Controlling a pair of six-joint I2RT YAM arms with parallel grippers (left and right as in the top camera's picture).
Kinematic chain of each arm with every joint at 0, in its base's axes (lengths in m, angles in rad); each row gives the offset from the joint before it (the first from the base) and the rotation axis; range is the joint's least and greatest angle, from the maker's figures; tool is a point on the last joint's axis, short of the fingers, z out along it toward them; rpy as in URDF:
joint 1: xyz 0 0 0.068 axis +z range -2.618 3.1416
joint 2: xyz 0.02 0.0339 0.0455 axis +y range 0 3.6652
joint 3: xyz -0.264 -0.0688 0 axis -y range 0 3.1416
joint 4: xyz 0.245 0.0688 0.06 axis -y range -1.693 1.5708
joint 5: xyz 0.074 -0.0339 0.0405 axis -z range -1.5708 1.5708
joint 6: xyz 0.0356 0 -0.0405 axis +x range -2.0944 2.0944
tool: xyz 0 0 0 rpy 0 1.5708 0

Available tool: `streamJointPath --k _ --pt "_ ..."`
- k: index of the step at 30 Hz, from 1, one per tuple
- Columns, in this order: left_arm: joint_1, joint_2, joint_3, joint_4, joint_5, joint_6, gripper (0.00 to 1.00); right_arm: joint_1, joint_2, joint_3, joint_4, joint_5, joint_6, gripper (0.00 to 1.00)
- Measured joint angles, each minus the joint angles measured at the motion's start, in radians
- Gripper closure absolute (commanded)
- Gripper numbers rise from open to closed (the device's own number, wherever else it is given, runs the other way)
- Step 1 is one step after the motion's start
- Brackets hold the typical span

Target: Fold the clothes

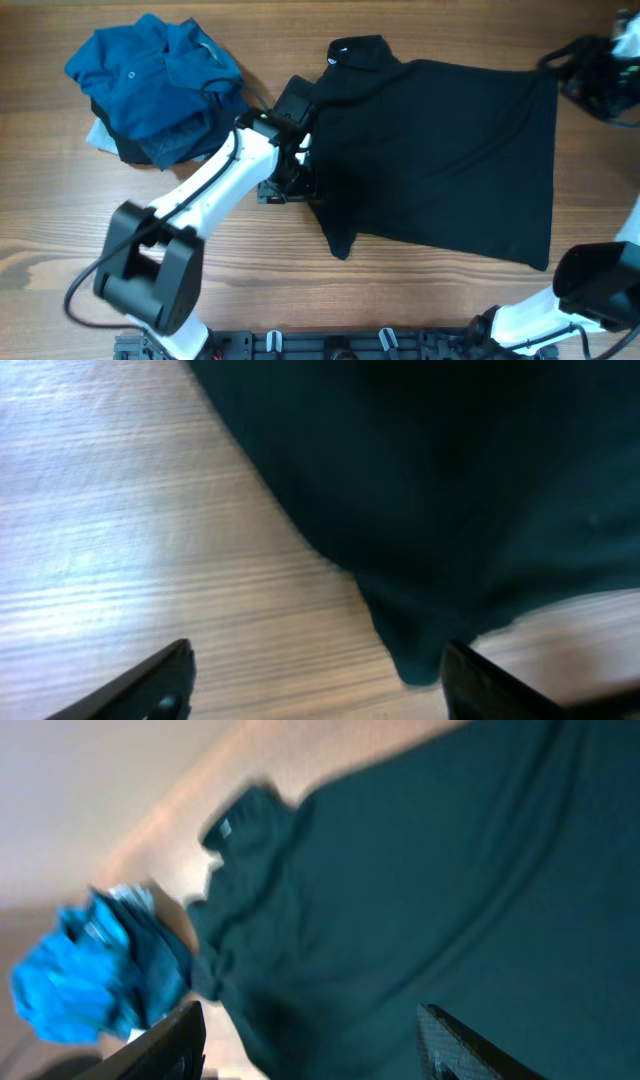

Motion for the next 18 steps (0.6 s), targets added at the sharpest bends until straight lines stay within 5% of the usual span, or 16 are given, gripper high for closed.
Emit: streamJointPath --k 5,7,13,18 --pt "0.0 0.115 -0.003 0.128 0.008 0.043 0.72 0.118 0.003 -0.156 0.044 0.078 -0.007 0.3" --pt "0.0 0.147 -0.004 0.132 0.023 0.058 0.96 0.126 0.004 -0.226 0.1 0.097 -0.006 0.3" --pt "0.001 0.159 0.009 0.061 0.045 0.062 0.96 0.125 0.005 -0.337 0.177 0.118 -0.003 0.32" --pt "0.004 0.165 0.211 -0.092 0.045 0.062 0.96 0.125 0.005 -0.34 0.197 0.12 -0.003 0.31"
